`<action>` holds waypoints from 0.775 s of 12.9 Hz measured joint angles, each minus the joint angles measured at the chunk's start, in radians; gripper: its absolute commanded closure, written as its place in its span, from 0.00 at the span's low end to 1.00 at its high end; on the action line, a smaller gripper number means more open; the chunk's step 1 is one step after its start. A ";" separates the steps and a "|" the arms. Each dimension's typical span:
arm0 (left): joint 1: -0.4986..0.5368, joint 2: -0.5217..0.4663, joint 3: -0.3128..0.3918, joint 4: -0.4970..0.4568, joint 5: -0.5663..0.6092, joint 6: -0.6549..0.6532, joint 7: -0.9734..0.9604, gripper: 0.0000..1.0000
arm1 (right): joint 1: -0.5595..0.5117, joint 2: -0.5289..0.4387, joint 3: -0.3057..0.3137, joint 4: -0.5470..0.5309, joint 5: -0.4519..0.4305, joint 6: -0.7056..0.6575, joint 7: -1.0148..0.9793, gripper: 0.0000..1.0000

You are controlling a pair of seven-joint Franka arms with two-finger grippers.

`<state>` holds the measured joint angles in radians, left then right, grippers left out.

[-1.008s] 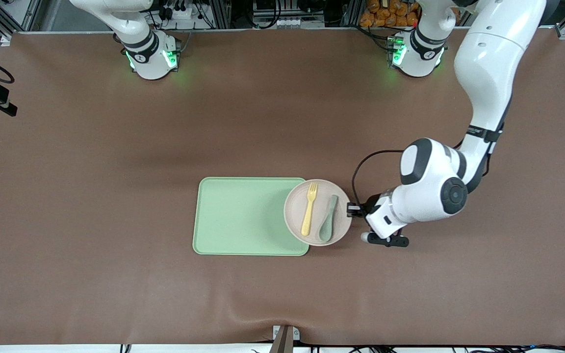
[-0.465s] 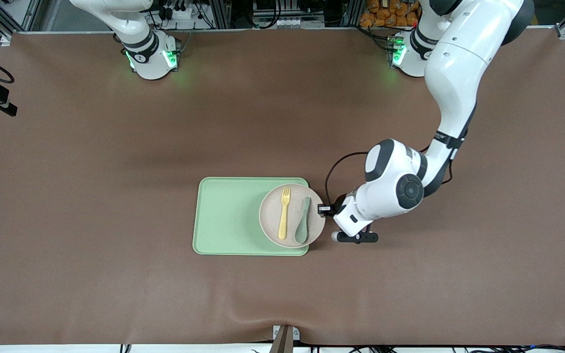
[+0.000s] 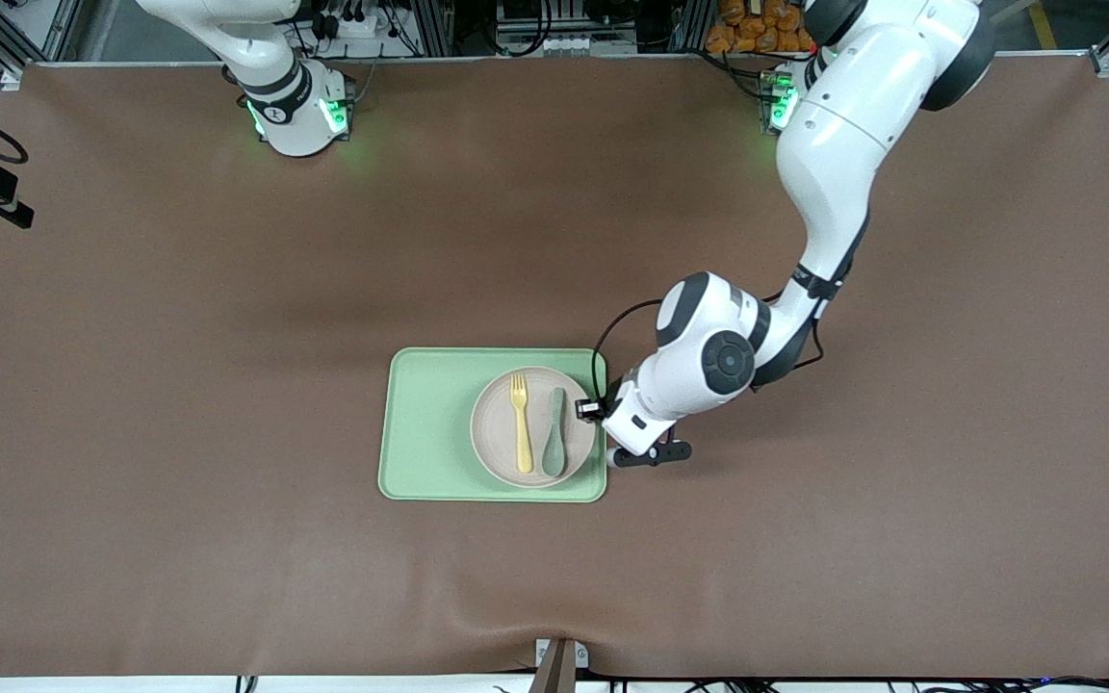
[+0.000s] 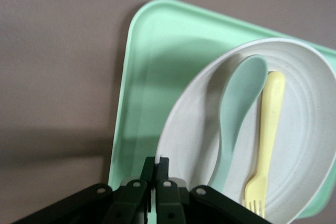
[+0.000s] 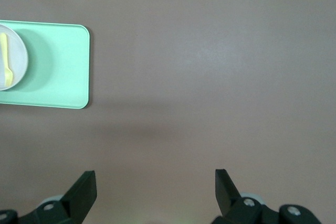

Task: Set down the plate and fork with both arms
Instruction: 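Open the left gripper and release the plate on the tray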

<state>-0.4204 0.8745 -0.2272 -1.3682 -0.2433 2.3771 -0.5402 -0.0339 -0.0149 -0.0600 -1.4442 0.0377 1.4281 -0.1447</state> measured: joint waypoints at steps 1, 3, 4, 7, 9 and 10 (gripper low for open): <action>-0.033 0.007 0.031 0.001 0.000 0.001 -0.014 1.00 | 0.000 0.000 0.000 0.000 0.000 0.000 0.000 0.00; -0.054 0.023 0.052 0.001 0.000 0.005 -0.017 1.00 | 0.000 0.000 0.000 0.000 0.000 0.000 0.000 0.00; -0.054 0.029 0.054 0.001 0.000 0.007 -0.017 1.00 | 0.000 0.000 0.000 0.000 0.000 0.000 0.000 0.00; -0.053 0.031 0.056 0.006 0.000 0.008 -0.017 0.00 | 0.000 0.000 0.000 0.000 0.000 0.000 0.000 0.00; -0.053 0.031 0.056 0.015 0.000 0.009 -0.017 0.00 | 0.000 0.001 0.000 0.000 0.000 0.000 0.000 0.00; -0.053 0.029 0.056 0.026 0.000 0.009 -0.017 0.00 | 0.000 0.002 0.000 0.000 0.000 -0.001 0.000 0.00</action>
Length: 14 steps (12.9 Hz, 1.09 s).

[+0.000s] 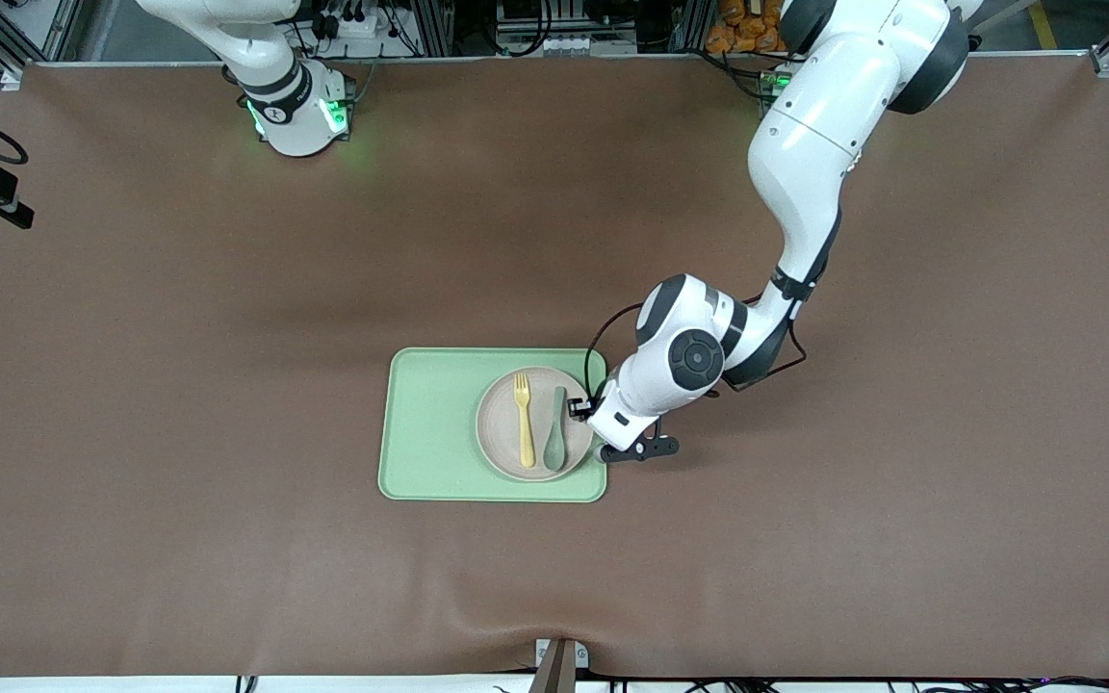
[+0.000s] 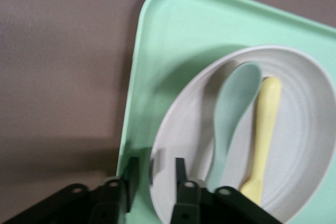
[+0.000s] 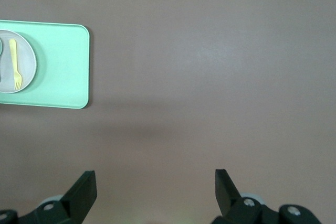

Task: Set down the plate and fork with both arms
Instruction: 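Open the left gripper and release the plate on the tray, then lift the left gripper away while the right gripper reaches toward the tray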

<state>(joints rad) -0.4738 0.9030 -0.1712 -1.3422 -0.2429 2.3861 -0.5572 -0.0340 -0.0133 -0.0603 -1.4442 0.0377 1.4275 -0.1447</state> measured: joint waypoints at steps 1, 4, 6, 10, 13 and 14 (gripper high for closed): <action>0.001 -0.010 0.001 0.010 0.001 -0.003 0.000 0.00 | 0.000 0.001 0.000 0.000 0.000 -0.002 0.000 0.00; 0.024 -0.108 0.027 0.038 0.030 -0.123 0.000 0.00 | 0.001 0.021 0.001 -0.002 0.000 -0.006 -0.001 0.00; 0.087 -0.226 0.037 0.046 0.101 -0.273 0.001 0.00 | 0.010 0.060 0.002 -0.003 0.000 -0.006 -0.004 0.00; 0.229 -0.405 0.040 0.042 0.234 -0.497 0.010 0.00 | 0.070 0.129 0.004 -0.004 0.008 -0.002 -0.004 0.00; 0.322 -0.485 0.041 0.040 0.245 -0.601 0.080 0.00 | 0.156 0.205 0.006 -0.005 0.048 0.080 0.031 0.00; 0.348 -0.508 0.041 0.039 0.245 -0.632 0.114 0.00 | 0.198 0.235 0.007 -0.005 0.049 0.116 0.093 0.00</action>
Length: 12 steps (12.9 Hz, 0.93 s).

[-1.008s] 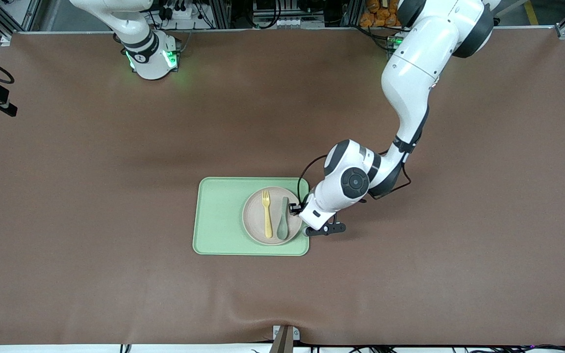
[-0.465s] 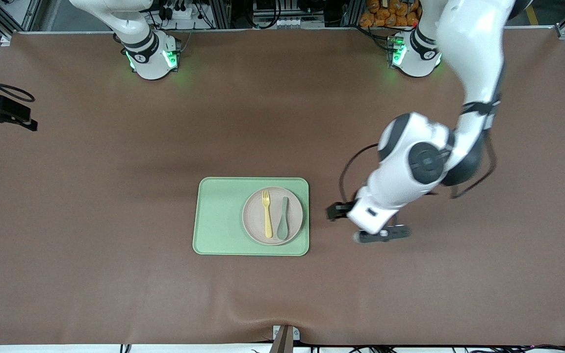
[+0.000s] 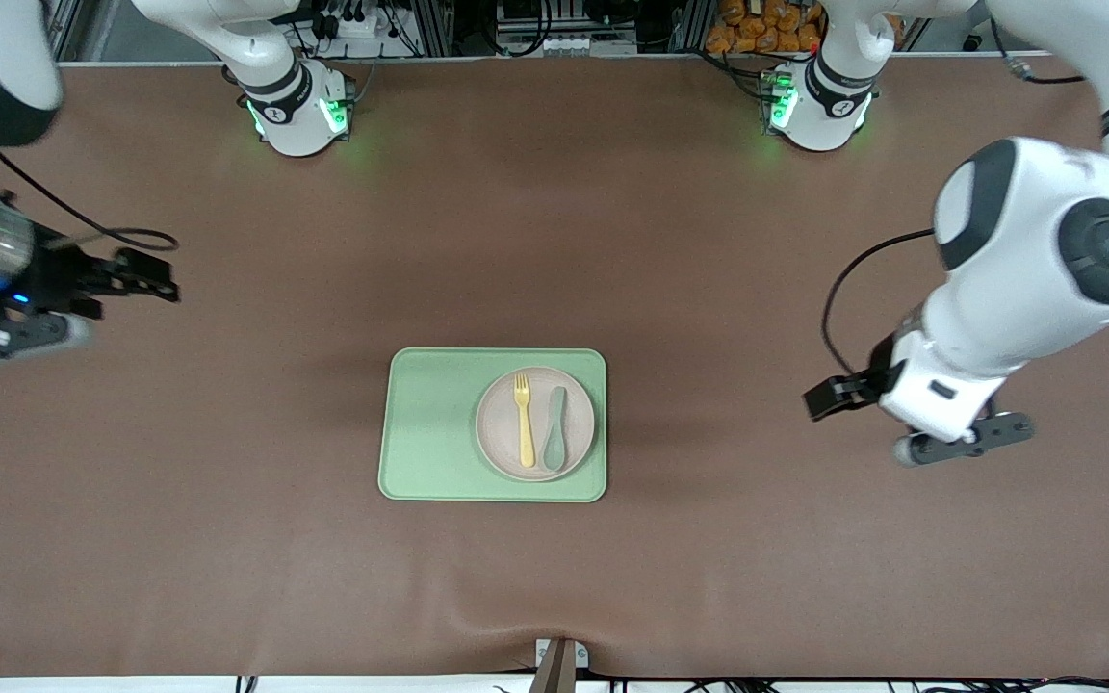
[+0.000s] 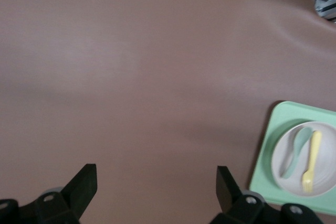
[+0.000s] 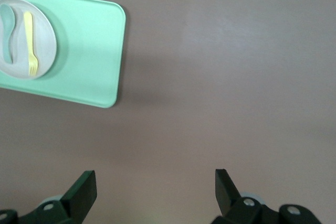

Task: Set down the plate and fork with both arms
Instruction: 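Lift the left gripper away while the right gripper reaches toward the tray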

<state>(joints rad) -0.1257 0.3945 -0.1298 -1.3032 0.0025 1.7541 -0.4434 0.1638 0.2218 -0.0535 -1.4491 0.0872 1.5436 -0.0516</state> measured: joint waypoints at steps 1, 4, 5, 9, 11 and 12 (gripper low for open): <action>0.023 -0.022 0.000 -0.001 0.000 -0.029 0.022 0.00 | 0.044 0.033 0.001 0.000 0.001 0.052 0.065 0.00; 0.059 -0.085 0.000 -0.004 0.000 -0.132 0.069 0.00 | 0.172 0.138 0.003 0.000 0.000 0.249 0.158 0.00; 0.069 -0.103 -0.001 -0.008 0.000 -0.157 0.095 0.00 | 0.206 0.174 0.002 0.001 0.000 0.312 0.182 0.00; 0.127 -0.153 -0.002 -0.016 0.000 -0.194 0.204 0.00 | 0.316 0.341 0.002 0.034 0.000 0.513 0.324 0.00; 0.136 -0.181 -0.002 -0.026 0.000 -0.221 0.227 0.00 | 0.357 0.427 0.001 0.072 0.000 0.576 0.360 0.00; 0.136 -0.196 -0.002 -0.035 0.000 -0.226 0.232 0.00 | 0.373 0.462 0.001 0.086 0.000 0.608 0.368 0.00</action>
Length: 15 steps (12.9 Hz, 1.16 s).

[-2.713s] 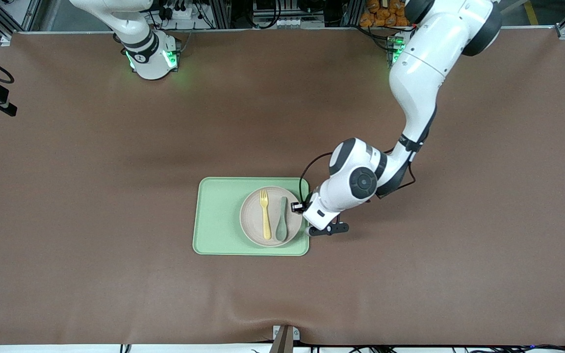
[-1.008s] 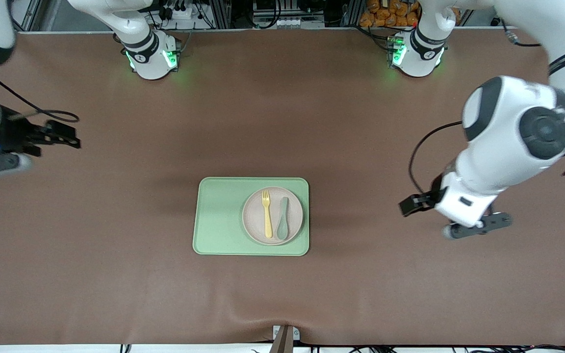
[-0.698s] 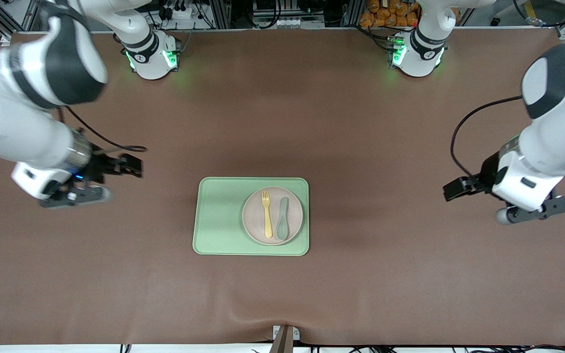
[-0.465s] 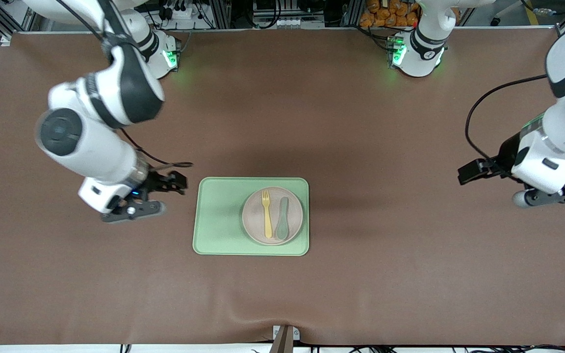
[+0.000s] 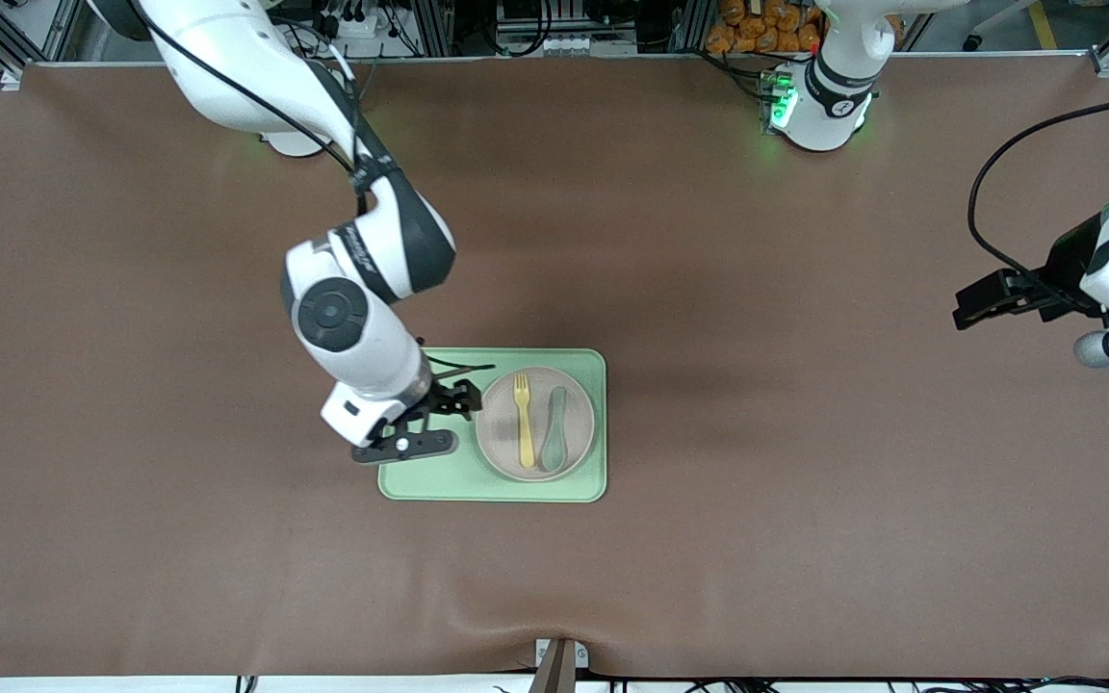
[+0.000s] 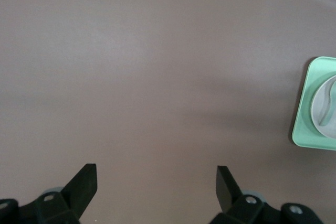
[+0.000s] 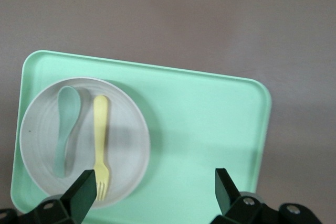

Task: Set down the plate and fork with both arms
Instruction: 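Lower the right gripper and grasp the yellow fork on the plate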

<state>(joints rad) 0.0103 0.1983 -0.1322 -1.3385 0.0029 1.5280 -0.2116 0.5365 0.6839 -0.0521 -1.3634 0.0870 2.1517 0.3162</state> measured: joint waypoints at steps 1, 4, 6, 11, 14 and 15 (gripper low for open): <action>0.003 -0.013 0.000 -0.008 0.000 -0.001 0.014 0.00 | 0.011 0.029 0.000 0.010 0.000 0.024 0.004 0.03; 0.029 -0.026 0.000 -0.018 0.000 -0.002 0.066 0.00 | 0.051 0.100 -0.001 0.036 0.000 0.070 0.020 0.16; 0.033 -0.029 0.000 -0.019 0.000 -0.003 0.071 0.00 | 0.084 0.142 -0.002 0.048 0.000 0.114 0.039 0.21; 0.033 -0.038 -0.003 -0.026 0.000 -0.012 0.071 0.00 | 0.121 0.181 -0.004 0.057 -0.002 0.126 0.046 0.38; 0.034 -0.042 -0.003 -0.028 0.000 -0.013 0.071 0.00 | 0.126 0.198 -0.004 0.057 -0.004 0.127 0.048 0.42; 0.034 -0.043 -0.003 -0.028 0.000 -0.013 0.071 0.00 | 0.127 0.204 -0.004 0.057 -0.006 0.128 0.048 0.45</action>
<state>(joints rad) 0.0448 0.1556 -0.1352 -1.3670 0.0029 1.5147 -0.1401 0.6631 0.8875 -0.0559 -1.3061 0.0808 2.2801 0.3642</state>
